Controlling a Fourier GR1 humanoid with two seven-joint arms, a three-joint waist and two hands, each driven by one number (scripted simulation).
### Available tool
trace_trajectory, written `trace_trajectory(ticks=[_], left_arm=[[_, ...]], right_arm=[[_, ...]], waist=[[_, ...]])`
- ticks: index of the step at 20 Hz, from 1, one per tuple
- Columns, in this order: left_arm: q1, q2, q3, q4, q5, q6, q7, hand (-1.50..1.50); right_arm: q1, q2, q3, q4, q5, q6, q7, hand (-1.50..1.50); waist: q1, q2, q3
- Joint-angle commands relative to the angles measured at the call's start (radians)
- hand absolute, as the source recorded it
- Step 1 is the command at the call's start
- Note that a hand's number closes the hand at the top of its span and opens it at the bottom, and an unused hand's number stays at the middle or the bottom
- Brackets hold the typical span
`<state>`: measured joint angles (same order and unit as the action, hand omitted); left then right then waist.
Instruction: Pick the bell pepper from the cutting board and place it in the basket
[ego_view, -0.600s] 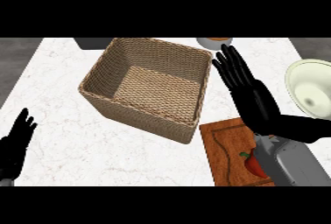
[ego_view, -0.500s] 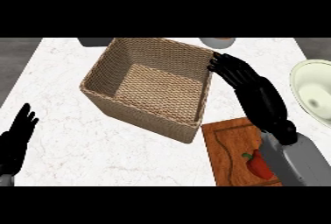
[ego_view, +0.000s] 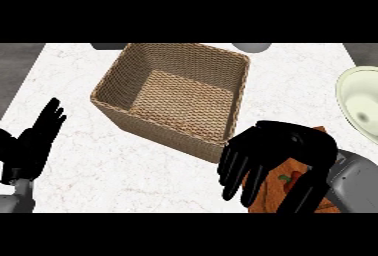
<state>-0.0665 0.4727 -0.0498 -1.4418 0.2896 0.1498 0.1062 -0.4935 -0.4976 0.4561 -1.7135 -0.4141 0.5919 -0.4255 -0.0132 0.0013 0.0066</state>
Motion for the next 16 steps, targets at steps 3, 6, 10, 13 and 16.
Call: trace_trajectory(ticks=[3, 6, 10, 13, 16], left_arm=[[-0.043, -0.022, -0.004, 0.013, 0.019, -0.014, 0.040, 0.00], [-0.078, 0.011, 0.018, 0.030, 0.027, -0.055, 0.076, 0.00], [-0.040, -0.011, 0.010, 0.029, 0.012, -0.048, 0.040, 0.00], [-0.086, -0.023, 0.000, 0.044, -0.013, -0.016, 0.066, 0.00], [-0.103, -0.025, 0.005, 0.031, -0.003, -0.006, 0.098, 0.00]], right_arm=[[0.289, -0.093, 0.059, -0.186, 0.338, 0.044, -0.336, -1.50], [0.391, -0.199, 0.062, -0.362, 0.360, -0.011, -0.216, -1.50], [0.366, -0.392, -0.065, -0.467, 0.343, 0.023, -0.089, -1.50], [0.262, -0.427, -0.150, -0.486, 0.414, -0.024, 0.026, -1.50], [0.197, -0.497, -0.271, -0.462, 0.531, -0.064, 0.068, -1.50]], waist=[[-0.027, -0.005, -0.003], [-0.014, -0.006, -0.006], [-0.018, -0.010, -0.008], [-0.014, -0.009, -0.009], [-0.015, -0.010, -0.008]])
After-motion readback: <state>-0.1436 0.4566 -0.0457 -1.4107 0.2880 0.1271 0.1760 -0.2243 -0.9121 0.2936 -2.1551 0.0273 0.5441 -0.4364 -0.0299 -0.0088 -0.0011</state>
